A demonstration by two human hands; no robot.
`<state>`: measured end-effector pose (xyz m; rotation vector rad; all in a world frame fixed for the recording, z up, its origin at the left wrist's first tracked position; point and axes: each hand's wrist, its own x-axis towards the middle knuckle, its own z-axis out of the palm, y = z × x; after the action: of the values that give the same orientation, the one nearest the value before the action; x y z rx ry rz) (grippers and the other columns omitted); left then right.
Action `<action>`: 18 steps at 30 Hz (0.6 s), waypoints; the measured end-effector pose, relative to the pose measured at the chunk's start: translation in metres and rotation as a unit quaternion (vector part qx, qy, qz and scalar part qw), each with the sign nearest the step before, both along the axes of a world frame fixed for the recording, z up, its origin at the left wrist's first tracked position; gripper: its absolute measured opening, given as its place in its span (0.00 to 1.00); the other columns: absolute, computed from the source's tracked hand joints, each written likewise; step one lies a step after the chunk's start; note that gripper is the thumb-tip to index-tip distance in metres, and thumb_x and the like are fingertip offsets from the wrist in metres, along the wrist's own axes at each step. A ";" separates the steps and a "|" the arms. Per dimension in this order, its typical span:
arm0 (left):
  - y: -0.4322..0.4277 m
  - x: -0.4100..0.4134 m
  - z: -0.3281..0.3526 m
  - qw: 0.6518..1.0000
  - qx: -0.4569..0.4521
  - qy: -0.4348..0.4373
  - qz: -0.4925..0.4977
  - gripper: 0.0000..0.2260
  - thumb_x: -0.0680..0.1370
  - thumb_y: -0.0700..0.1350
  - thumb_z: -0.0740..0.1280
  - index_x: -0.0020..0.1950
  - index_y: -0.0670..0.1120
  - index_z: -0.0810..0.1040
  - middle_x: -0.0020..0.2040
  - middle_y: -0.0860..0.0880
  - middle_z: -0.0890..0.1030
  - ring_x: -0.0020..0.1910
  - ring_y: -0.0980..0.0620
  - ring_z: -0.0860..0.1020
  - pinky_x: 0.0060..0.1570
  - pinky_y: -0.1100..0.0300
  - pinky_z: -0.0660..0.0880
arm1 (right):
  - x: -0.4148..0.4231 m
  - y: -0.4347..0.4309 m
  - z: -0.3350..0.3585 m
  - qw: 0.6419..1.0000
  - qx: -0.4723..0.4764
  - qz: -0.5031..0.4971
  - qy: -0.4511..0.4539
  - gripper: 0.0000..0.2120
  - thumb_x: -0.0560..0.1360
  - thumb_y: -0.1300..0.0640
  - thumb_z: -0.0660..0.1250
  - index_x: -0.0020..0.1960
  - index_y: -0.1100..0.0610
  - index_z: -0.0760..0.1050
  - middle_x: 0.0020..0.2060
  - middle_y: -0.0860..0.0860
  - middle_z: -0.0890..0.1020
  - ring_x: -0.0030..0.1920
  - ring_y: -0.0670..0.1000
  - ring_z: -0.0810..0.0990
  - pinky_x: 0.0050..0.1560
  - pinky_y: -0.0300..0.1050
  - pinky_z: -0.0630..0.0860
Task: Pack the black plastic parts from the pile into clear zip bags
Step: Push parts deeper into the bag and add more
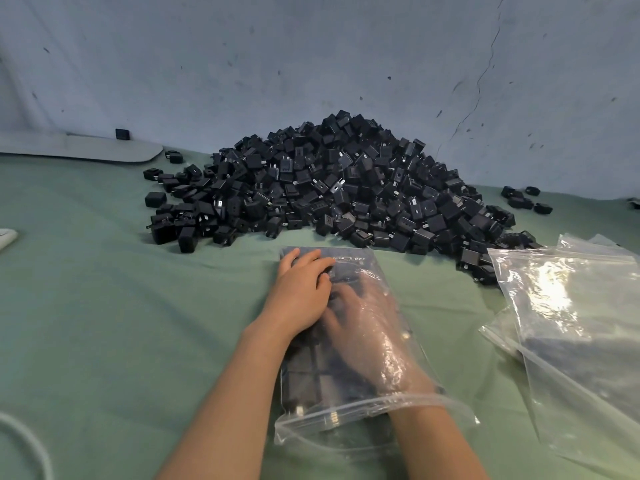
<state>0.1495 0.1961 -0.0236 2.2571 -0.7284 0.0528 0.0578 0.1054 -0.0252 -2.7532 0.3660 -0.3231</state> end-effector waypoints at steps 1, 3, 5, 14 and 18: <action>0.000 0.000 0.000 1.000 0.005 -0.003 -0.002 0.17 0.82 0.45 0.55 0.70 0.53 0.70 0.75 0.53 0.63 0.75 0.50 0.49 0.72 0.57 0.47 | 0.000 0.000 0.000 1.000 0.000 0.001 0.001 0.18 0.80 0.43 0.54 0.68 0.45 0.67 0.72 0.51 0.66 0.75 0.49 0.56 0.74 0.54 0.51; -0.001 0.001 0.000 1.000 0.012 -0.008 -0.004 0.17 0.82 0.44 0.55 0.70 0.53 0.70 0.75 0.52 0.62 0.75 0.49 0.49 0.72 0.57 0.46 | 0.000 0.000 0.000 1.000 0.004 0.003 0.002 0.18 0.80 0.44 0.54 0.68 0.45 0.67 0.73 0.50 0.65 0.76 0.48 0.51 0.75 0.54 0.48; -0.001 0.001 0.000 1.000 0.013 -0.010 -0.005 0.18 0.82 0.44 0.55 0.70 0.53 0.70 0.75 0.52 0.62 0.75 0.49 0.49 0.72 0.57 0.46 | 0.000 -0.001 0.001 1.000 0.010 0.005 0.000 0.18 0.80 0.44 0.55 0.68 0.45 0.68 0.73 0.50 0.65 0.76 0.48 0.52 0.75 0.55 0.50; -0.001 0.000 0.000 1.000 0.018 -0.003 -0.013 0.18 0.82 0.43 0.53 0.70 0.55 0.70 0.76 0.52 0.61 0.75 0.49 0.48 0.72 0.57 0.45 | -0.001 0.000 0.003 1.000 -0.002 0.009 0.008 0.18 0.80 0.44 0.53 0.68 0.45 0.66 0.74 0.51 0.64 0.76 0.49 0.54 0.74 0.54 0.52; -0.001 0.000 0.000 1.000 0.006 0.000 -0.003 0.19 0.82 0.45 0.54 0.73 0.51 0.65 0.75 0.53 0.62 0.75 0.51 0.48 0.72 0.57 0.47 | -0.005 0.002 0.007 1.000 0.018 0.004 -0.004 0.17 0.80 0.44 0.55 0.67 0.46 0.68 0.78 0.55 0.52 0.77 0.50 0.51 0.74 0.53 0.54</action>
<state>0.1499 0.1951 -0.0237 2.2655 -0.7381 0.0451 0.0526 0.1076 -0.0181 -2.7164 0.3546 -0.3223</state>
